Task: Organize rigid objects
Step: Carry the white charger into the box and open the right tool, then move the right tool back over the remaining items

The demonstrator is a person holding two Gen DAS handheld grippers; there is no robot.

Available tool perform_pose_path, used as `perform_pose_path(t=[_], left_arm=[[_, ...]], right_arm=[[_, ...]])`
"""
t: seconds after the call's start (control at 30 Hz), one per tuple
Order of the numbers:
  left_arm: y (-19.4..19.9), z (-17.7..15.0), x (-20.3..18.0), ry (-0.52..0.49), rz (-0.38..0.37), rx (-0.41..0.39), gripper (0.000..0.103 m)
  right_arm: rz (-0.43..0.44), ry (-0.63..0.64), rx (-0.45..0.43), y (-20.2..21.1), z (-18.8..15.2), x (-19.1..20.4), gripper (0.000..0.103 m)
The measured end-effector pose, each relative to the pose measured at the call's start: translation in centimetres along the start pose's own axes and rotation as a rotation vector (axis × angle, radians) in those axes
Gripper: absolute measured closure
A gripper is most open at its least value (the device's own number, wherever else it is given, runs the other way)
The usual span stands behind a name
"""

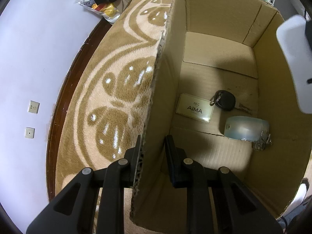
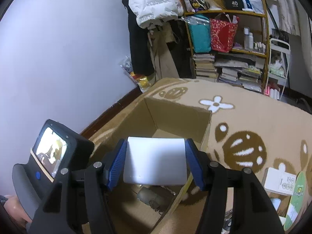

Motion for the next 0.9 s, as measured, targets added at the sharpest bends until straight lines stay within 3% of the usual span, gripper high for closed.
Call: perform_pose_path(t=[0.2, 0.33, 0.47, 0.7, 0.9], left_arm=[[0.0, -0.1, 0.0, 0.009, -0.011, 0.006, 0.083], [0.1, -0.1, 0.2, 0.012, -0.001, 0.002, 0.083], [0.2, -0.2, 0.0, 0.004, 0.011, -0.001, 0.083], [0.2, -0.1, 0.0, 0.007, 0.010, 0.003, 0.082], [0.2, -0.2, 0.0, 0.003, 0.013, 0.004, 0.082]], right_arm=[[-0.032, 0.010, -0.054, 2.2, 0.7, 0.0, 0.037], [-0.090, -0.023, -0.074, 3.5, 0.8, -1.5, 0.011], [-0.195, -0.072, -0.058, 4.5, -0.1, -4.4, 0.000], [-0.284, -0.172, -0.029, 5.7, -1.9, -9.4, 0.000], [-0.329, -0.232, 0.054, 4.1, -5.0, -12.9, 0.000]])
Point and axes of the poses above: each gripper's, at about its wrist camera, not at the fingertips, and y roughly against the way its jaws point, x to its left, z to its top, the point moved 7 cm from there along -y, roughly the way its jaws point, and after that the axes turned 1 degree about z, right-handed, at the moved point
